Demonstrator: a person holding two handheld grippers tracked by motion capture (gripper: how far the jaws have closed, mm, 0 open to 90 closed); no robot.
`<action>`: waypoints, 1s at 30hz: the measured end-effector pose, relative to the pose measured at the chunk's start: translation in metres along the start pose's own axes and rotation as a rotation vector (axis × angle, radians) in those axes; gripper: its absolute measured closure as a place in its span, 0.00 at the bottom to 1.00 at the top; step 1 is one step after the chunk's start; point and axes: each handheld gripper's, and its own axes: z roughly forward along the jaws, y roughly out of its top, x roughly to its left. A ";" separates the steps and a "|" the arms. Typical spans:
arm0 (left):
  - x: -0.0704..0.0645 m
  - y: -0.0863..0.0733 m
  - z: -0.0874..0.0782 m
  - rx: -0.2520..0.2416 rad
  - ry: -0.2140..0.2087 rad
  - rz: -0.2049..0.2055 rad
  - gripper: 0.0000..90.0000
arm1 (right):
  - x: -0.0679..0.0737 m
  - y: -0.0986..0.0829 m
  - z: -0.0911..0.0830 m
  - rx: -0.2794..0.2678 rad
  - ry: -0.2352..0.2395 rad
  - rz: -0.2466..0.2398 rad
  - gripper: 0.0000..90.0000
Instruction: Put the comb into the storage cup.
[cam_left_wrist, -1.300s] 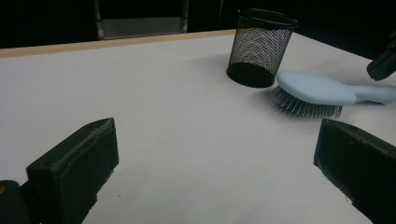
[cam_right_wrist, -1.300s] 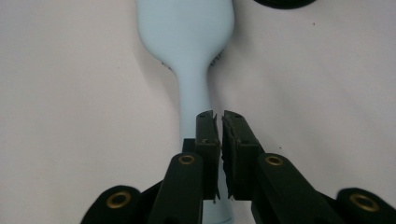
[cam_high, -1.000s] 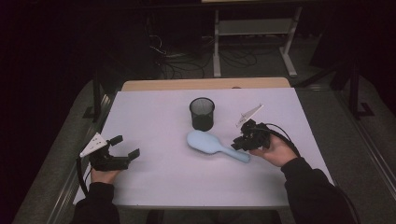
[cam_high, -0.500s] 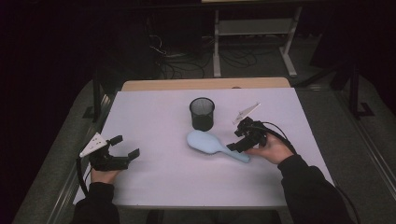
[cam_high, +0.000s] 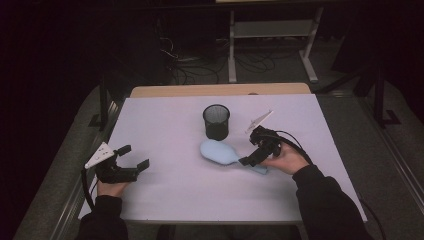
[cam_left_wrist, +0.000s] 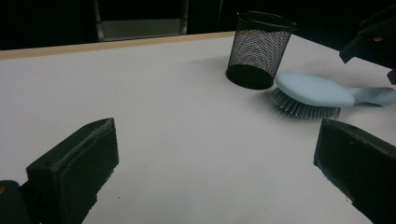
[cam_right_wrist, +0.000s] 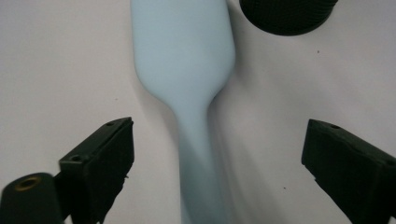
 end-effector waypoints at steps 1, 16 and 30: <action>0.000 0.000 0.000 0.001 0.000 -0.002 0.00 | 0.000 0.000 0.002 0.002 -0.001 -0.002 0.04; 0.000 0.000 0.001 0.004 -0.007 -0.004 0.00 | 0.005 0.003 0.024 0.051 0.031 -0.043 0.00; 0.000 0.000 0.001 0.005 -0.009 -0.002 0.00 | 0.009 0.004 0.037 0.097 0.047 -0.076 0.16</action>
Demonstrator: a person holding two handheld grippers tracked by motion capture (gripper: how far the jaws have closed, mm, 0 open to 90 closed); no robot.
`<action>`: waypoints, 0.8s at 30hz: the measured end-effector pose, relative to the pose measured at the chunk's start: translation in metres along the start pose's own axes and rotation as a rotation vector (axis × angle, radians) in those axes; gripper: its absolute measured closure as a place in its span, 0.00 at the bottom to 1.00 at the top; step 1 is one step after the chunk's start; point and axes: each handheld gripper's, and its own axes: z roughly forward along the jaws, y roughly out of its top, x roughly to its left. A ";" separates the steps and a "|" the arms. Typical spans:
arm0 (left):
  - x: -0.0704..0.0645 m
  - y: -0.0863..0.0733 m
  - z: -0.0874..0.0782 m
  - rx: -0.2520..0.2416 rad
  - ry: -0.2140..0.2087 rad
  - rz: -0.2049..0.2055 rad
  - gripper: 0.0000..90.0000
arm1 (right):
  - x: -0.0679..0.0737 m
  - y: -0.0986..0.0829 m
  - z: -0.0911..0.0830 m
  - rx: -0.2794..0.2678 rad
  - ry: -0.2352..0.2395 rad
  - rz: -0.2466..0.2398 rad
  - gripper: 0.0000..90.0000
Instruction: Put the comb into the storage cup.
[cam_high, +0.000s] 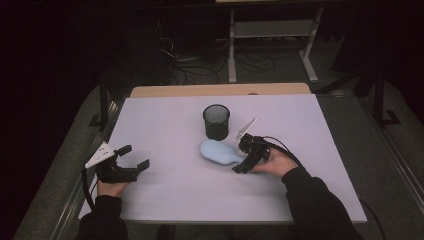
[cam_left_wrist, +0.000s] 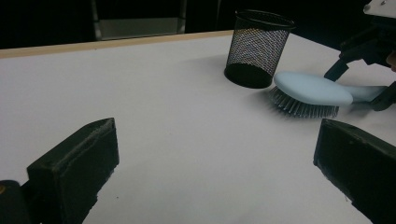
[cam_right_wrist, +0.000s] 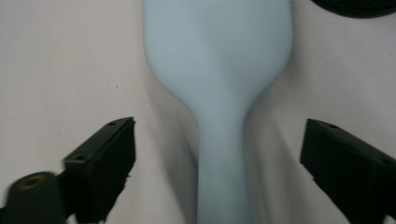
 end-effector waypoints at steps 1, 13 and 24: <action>0.000 0.000 0.000 0.000 -0.001 0.000 0.00 | 0.000 0.000 0.000 0.003 -0.004 -0.001 0.18; 0.000 0.000 0.000 0.003 -0.001 0.001 0.00 | 0.001 0.001 -0.001 0.013 -0.016 -0.026 0.50; 0.001 0.000 0.000 0.004 -0.001 0.003 0.00 | 0.002 0.002 0.003 0.027 -0.033 -0.035 0.71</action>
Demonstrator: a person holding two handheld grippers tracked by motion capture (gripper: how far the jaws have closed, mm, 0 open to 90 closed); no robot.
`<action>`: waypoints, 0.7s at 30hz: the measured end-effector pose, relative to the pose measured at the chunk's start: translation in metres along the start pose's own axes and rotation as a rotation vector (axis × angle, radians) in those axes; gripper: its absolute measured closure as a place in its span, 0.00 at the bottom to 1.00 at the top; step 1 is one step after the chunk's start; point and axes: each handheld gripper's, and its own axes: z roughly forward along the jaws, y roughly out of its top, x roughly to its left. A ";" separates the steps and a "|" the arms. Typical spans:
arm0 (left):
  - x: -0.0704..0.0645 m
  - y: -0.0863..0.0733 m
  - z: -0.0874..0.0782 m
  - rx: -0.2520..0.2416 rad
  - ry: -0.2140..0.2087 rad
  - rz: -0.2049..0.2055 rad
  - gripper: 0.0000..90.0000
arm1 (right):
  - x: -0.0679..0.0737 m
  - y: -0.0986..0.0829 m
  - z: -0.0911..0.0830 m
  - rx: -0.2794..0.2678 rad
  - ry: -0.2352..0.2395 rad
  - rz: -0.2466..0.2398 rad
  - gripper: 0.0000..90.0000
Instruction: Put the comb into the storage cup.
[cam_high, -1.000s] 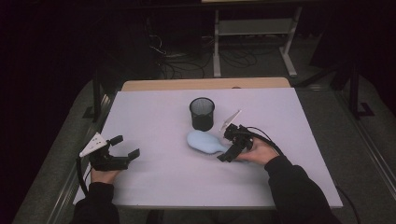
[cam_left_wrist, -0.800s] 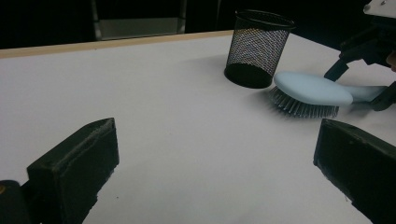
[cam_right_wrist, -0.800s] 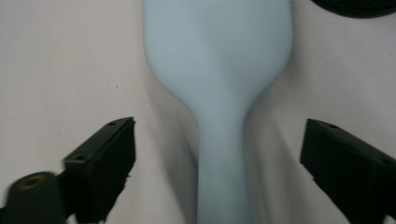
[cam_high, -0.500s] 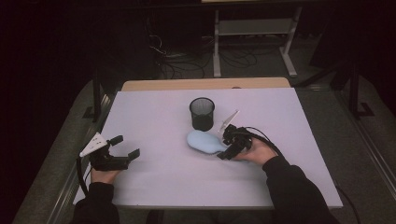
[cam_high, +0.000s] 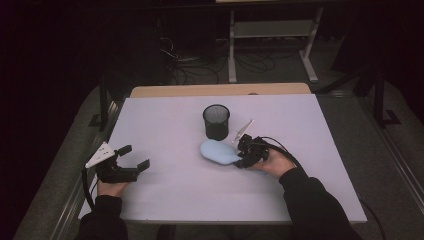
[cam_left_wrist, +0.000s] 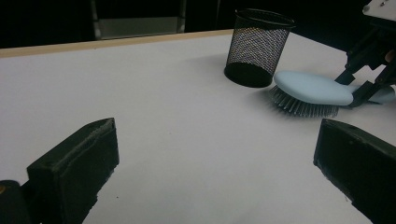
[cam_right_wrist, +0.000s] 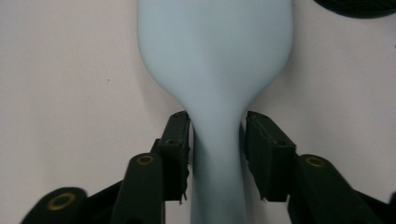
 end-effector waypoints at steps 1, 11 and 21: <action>0.000 0.000 0.000 0.000 0.000 0.000 0.00 | 0.000 0.000 0.000 -0.001 0.004 0.000 0.73; 0.000 0.000 0.000 0.000 0.000 0.000 0.00 | 0.001 0.000 0.000 -0.010 0.001 -0.004 0.76; 0.000 0.000 0.000 0.002 0.001 -0.001 0.00 | 0.003 0.000 -0.004 -0.021 -0.007 -0.012 0.76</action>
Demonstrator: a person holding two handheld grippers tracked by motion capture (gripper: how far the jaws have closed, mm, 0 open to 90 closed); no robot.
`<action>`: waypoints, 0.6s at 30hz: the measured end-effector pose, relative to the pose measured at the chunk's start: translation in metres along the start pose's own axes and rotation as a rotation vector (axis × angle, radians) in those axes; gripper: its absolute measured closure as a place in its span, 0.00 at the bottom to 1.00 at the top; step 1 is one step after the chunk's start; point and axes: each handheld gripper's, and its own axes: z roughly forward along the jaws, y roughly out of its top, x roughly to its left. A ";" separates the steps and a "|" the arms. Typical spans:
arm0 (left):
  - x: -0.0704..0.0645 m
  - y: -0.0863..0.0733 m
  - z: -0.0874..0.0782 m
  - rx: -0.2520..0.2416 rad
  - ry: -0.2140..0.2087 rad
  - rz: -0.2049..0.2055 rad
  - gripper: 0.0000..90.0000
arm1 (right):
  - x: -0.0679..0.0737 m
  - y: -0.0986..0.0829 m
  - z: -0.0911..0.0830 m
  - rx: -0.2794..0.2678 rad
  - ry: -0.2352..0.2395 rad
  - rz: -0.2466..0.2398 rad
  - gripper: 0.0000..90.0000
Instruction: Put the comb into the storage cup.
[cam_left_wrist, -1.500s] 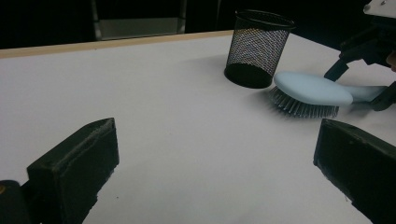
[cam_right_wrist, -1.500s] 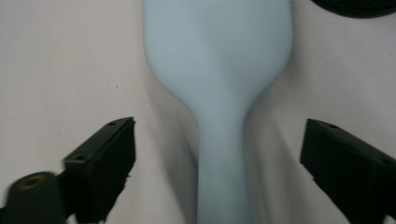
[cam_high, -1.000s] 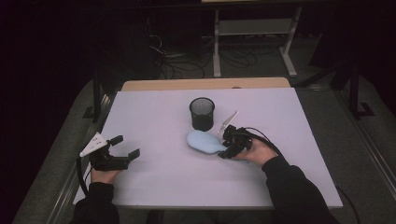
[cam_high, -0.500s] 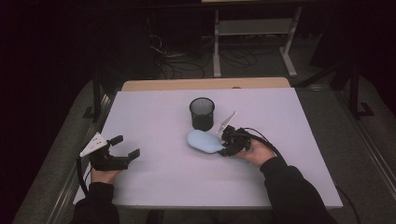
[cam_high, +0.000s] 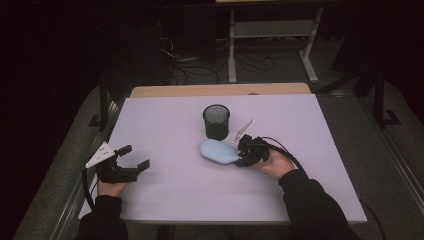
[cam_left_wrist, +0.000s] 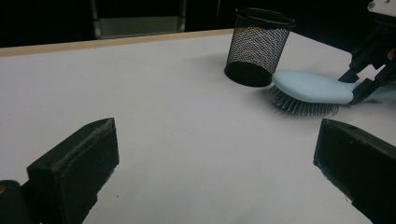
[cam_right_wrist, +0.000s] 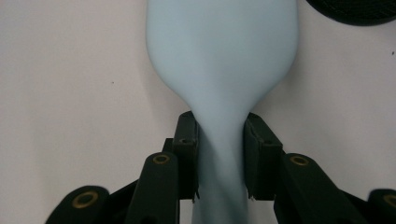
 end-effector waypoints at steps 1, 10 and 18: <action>0.000 0.000 0.000 0.000 0.000 0.000 0.00 | 0.000 0.000 -0.001 -0.002 0.002 0.003 0.76; 0.000 0.000 0.001 0.002 -0.003 -0.003 0.00 | 0.002 0.000 -0.012 -0.026 -0.005 -0.007 0.76; 0.000 -0.001 0.001 0.007 -0.004 -0.004 0.00 | 0.002 -0.001 -0.025 -0.048 -0.019 -0.006 0.76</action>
